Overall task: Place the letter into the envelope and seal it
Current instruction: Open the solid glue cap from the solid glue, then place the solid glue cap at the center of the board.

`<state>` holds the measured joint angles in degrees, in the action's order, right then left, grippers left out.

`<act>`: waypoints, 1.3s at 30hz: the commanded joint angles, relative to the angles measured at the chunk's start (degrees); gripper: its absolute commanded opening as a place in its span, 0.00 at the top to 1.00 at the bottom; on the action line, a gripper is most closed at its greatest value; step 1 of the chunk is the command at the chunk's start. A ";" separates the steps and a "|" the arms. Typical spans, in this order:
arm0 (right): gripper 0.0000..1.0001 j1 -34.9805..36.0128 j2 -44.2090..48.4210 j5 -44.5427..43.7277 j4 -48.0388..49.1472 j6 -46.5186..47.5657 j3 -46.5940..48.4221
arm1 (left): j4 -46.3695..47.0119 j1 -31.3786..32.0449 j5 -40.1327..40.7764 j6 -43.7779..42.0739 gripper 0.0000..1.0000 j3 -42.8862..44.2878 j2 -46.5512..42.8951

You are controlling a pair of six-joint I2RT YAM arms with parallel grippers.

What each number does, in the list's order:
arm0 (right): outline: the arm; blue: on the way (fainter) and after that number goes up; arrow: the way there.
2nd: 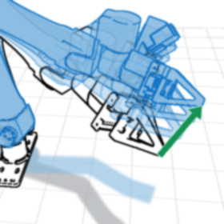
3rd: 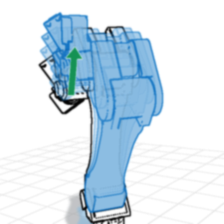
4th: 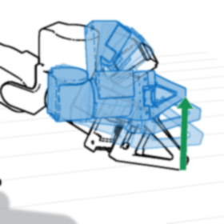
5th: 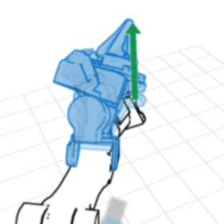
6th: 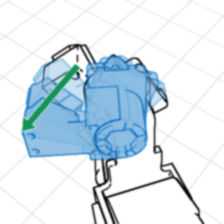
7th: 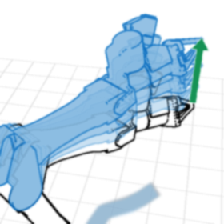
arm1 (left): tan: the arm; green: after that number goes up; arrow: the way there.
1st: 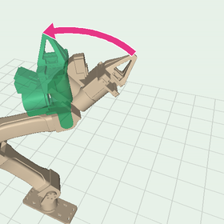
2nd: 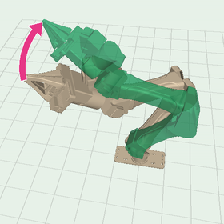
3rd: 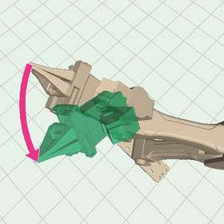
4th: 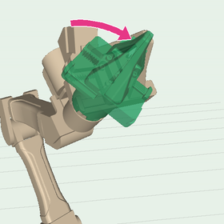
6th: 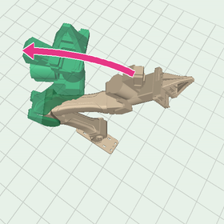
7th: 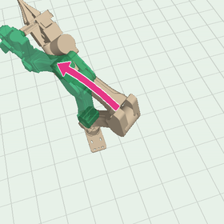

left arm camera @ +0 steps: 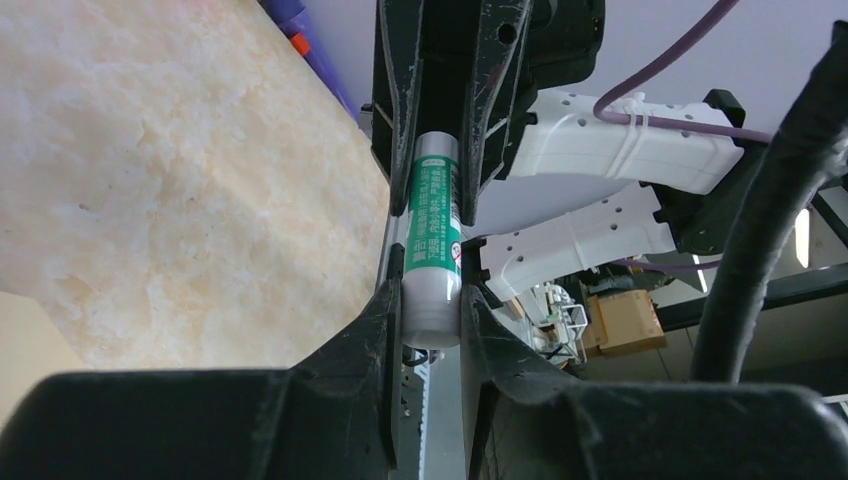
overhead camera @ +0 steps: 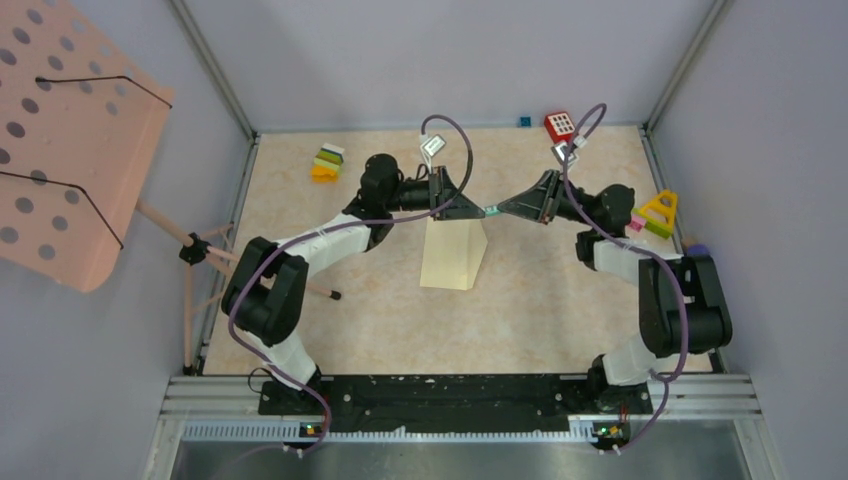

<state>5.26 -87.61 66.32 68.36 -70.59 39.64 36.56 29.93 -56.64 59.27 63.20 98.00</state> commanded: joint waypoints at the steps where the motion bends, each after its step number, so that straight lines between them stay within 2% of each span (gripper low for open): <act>1: 1.00 -4.66 -7.44 0.94 13.37 -11.72 1.78 | 4.10 -2.43 -7.18 -0.54 1.00 0.22 -5.33; 3: 1.00 -4.98 -10.06 2.74 14.28 -16.79 3.31 | 0.17 -2.43 -7.40 -4.81 1.00 0.61 -6.21; 9: 1.00 -5.02 -10.02 2.89 14.38 -18.69 3.29 | -5.29 -2.43 -8.26 -10.66 1.00 2.11 -6.94; 12: 1.00 -4.99 -7.96 2.23 16.20 -15.53 2.42 | -8.82 -3.05 -6.47 -10.76 1.00 2.75 -6.58; 15: 1.00 -5.07 -5.16 1.50 10.17 -9.60 1.98 | -7.59 -3.76 -4.64 -10.20 1.00 2.39 -6.41; 17: 1.00 -5.01 -3.72 1.42 4.25 -4.57 2.46 | -20.57 -4.38 -1.47 -18.21 1.00 5.19 -6.57; 22: 1.00 -5.01 -1.33 0.59 -8.58 5.07 4.02 | -43.85 -6.88 8.33 -37.01 1.00 12.92 -4.90; 25: 1.00 -5.02 1.60 -1.37 -25.60 18.25 6.63 | -57.29 -8.21 13.25 -48.56 1.00 20.29 -1.74; 27: 1.00 -5.02 3.47 -3.09 -33.12 24.09 7.80 | -65.31 -8.89 17.18 -54.40 1.00 24.02 0.72; 30: 1.00 -4.99 5.22 -3.80 -35.78 26.28 8.07 | -76.88 -9.47 23.25 -62.44 1.00 27.56 3.84; 34: 1.00 -5.05 6.12 -3.75 -36.40 26.93 8.44 | -87.55 -10.00 30.55 -70.30 1.00 29.70 7.51; 39: 1.00 -5.01 6.53 -3.48 -36.49 27.04 8.41 | -92.04 -11.98 36.37 -75.12 1.00 28.33 11.01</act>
<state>0.10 -83.22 63.02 32.69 -46.13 45.52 -46.76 19.73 -27.33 -7.73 90.87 107.55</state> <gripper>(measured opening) 0.220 0.256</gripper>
